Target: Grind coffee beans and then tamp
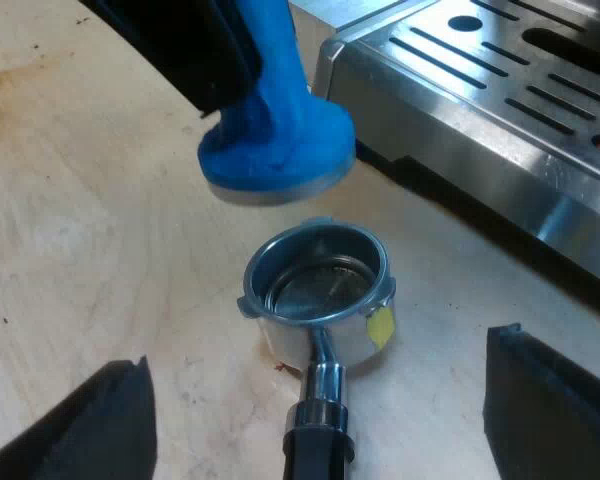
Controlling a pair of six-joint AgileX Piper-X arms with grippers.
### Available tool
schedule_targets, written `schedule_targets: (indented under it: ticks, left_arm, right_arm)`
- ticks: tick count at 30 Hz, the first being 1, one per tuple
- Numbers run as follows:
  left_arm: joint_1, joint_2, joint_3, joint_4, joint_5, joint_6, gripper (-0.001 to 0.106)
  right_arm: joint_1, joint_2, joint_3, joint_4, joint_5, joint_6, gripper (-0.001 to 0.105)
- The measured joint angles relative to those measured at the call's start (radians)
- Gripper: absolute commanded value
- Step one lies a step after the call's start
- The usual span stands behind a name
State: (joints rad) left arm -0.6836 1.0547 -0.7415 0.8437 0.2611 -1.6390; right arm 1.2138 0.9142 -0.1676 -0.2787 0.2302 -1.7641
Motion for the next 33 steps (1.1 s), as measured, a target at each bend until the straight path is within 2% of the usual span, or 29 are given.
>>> schedule_targets:
  ticks: [33]
  left_arm:
    - [0.0, 0.124, 0.012, -0.042, 0.0, 0.0, 0.0]
  right_arm:
    - [0.0, 0.0, 0.0, 0.0, 0.0, 0.0, 0.069]
